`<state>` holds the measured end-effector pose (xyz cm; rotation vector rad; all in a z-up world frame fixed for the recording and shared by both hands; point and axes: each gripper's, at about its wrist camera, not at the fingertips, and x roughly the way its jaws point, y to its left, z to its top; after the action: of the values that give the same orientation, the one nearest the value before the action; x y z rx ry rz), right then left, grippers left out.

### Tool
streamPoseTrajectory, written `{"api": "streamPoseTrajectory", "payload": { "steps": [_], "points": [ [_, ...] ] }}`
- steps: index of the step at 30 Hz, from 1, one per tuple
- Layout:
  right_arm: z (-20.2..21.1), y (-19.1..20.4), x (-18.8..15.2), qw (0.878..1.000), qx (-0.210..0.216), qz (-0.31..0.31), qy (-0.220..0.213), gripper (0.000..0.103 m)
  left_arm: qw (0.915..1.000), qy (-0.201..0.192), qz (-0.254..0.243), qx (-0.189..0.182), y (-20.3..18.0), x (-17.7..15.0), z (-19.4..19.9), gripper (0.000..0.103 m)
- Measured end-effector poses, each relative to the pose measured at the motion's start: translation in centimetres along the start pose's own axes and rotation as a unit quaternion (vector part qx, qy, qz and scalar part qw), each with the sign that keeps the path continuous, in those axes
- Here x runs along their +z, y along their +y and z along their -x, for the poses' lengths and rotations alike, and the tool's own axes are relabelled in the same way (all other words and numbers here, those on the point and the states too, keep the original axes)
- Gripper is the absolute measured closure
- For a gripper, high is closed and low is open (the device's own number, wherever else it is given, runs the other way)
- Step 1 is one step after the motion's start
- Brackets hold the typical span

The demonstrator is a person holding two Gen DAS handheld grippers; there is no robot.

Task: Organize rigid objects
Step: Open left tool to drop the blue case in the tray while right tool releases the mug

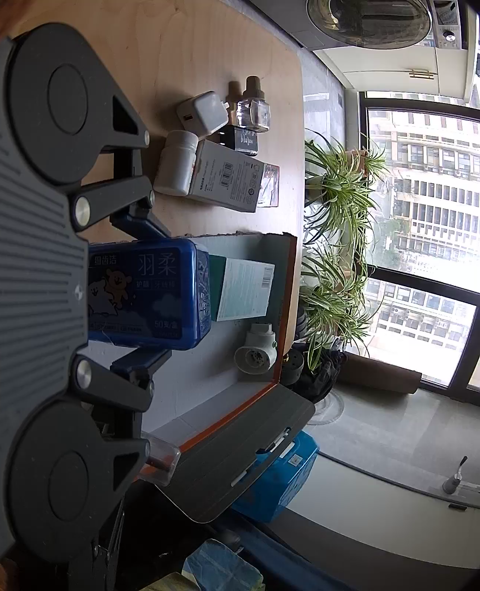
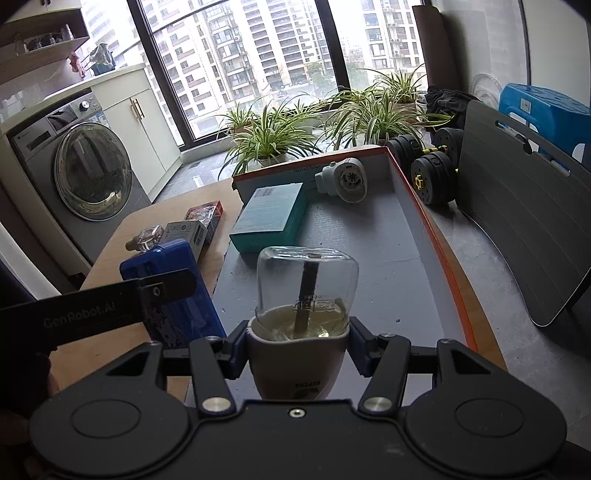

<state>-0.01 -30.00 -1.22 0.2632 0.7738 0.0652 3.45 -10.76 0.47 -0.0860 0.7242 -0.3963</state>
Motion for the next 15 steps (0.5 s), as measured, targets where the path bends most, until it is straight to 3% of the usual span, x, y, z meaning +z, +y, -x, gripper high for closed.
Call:
{"api": "streamPoseTrajectory", "payload": {
  "steps": [4,10,12,15],
  "points": [
    [-0.6,0.4,-0.2,1.000,0.019,-0.005,0.011,0.037,1.0000,0.004,-0.004,0.002,0.1,0.3,-0.6,0.041],
    [-2.3,-0.2,-0.1,0.990,0.108,-0.060,0.062,0.034,0.9999,0.006,-0.009,0.009,0.4,1.3,-1.8,0.041],
    [-2.2,-0.3,-0.2,0.994,0.075,-0.056,0.049,0.021,0.9999,0.010,-0.006,0.004,0.5,1.7,-2.3,0.041],
    [-1.2,-0.3,0.1,1.000,-0.008,-0.018,0.009,0.019,0.9998,0.013,-0.014,0.003,0.2,2.0,-3.0,0.041]
  ]
}}
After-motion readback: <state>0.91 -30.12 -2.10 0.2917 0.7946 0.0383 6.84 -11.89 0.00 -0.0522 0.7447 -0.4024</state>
